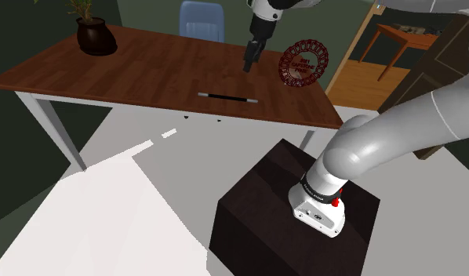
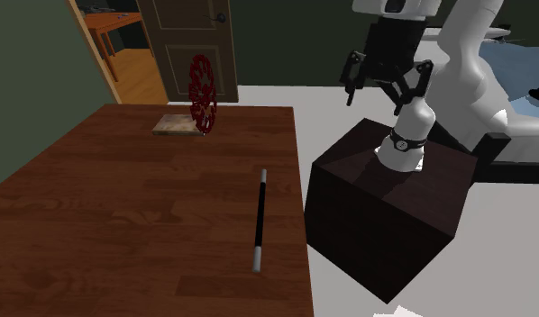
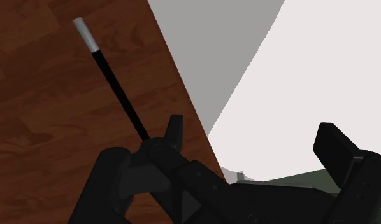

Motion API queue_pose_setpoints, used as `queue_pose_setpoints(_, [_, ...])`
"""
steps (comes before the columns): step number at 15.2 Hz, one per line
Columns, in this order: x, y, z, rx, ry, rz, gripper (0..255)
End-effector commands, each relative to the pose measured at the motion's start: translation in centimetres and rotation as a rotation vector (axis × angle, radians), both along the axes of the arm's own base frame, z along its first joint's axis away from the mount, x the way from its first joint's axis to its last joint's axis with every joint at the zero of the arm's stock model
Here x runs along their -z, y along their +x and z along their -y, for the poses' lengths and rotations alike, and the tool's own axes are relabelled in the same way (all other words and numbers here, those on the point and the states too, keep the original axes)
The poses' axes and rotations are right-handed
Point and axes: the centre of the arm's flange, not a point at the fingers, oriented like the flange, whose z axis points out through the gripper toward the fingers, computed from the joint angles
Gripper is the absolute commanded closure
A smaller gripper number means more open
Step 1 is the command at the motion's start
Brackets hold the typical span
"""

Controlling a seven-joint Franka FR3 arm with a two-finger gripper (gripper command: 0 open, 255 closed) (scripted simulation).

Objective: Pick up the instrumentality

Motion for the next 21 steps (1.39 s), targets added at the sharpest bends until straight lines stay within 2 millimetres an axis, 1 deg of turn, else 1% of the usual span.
queue_pose_setpoints(1, [1.8, 1.5, 1.7, -0.032, -0.002, -0.011, 0])
queue_pose_setpoints(11, [10.9, 9.7, 7.8, -0.184, -0.009, -0.071, 0])
queue_pose_setpoints(21, [20.5, 18.1, 12.8, -0.335, -0.016, -0.132, 0])
